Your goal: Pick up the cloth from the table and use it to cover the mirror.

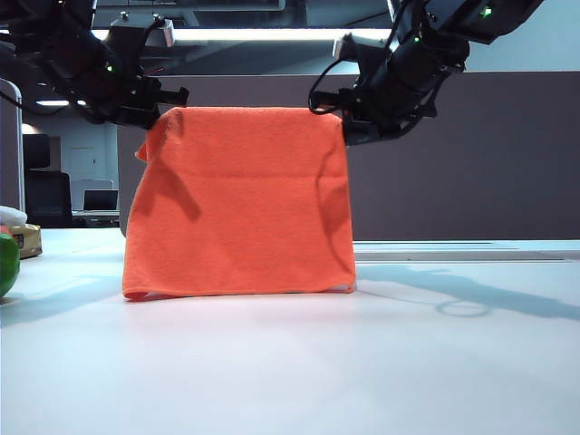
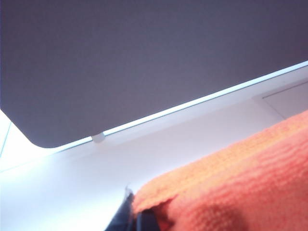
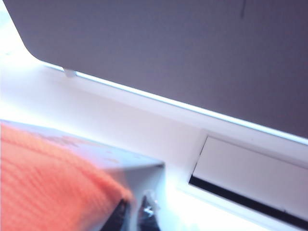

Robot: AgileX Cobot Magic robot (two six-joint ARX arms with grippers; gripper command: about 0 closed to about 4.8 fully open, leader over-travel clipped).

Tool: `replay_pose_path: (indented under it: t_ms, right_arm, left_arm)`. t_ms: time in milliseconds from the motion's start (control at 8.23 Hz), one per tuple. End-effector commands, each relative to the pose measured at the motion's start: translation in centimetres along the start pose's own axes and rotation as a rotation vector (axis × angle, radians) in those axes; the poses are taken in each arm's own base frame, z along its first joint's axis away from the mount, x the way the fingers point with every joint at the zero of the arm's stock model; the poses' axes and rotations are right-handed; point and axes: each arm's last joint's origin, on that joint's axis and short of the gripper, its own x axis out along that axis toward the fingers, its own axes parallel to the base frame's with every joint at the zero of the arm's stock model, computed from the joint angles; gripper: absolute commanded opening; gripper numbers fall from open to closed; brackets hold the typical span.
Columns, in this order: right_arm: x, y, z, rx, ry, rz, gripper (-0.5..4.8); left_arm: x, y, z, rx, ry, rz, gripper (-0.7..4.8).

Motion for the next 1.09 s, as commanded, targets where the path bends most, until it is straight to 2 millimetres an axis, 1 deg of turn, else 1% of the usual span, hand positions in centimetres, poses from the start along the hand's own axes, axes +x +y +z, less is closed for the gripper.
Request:
replay_pose_path:
  t_ms: [121, 243, 364, 607, 729, 850, 972, 1093]
  right_arm:
    - [-0.1, -0.2, -0.8, -0.003, 0.085, -0.033, 0.95]
    - [-0.1, -0.2, -0.8, -0.003, 0.084, -0.033, 0.95]
    - [-2.4, -0.3, 2.9, -0.031, -0.11, -0.041, 0.95]
    - [-3.3, -0.2, 3.8, -0.033, -0.129, -0.004, 0.98]
    - [-3.7, -0.1, 4.1, -0.035, -0.139, 0.032, 1.25]
    - [-4.3, 0.2, 4.6, -0.044, -0.162, 0.15, 1.82]
    - [-4.4, 0.5, 4.8, -0.05, -0.177, 0.22, 2.12]
    - [-4.2, 0.4, 5.2, -0.057, -0.238, 0.217, 2.12]
  left_arm:
    - [-0.1, 0.4, -0.2, -0.002, 0.04, 0.063, 1.34]
    - [-0.1, 0.5, 0.2, -0.002, -0.001, 0.071, 1.35]
    - [0.0, 0.4, 0.7, 0.001, -0.065, 0.03, -0.06]
    - [0.1, 0.4, 0.6, 0.001, -0.065, 0.022, -0.06]
    - [0.1, 0.4, 0.6, 0.001, -0.068, 0.011, -0.06]
    - [0.1, 0.3, 0.6, 0.002, -0.07, 0.006, -0.06]
    - [0.1, 0.3, 0.6, 0.002, -0.073, -0.007, -0.06]
    - [0.1, 0.3, 0.6, 0.002, -0.073, -0.007, -0.06]
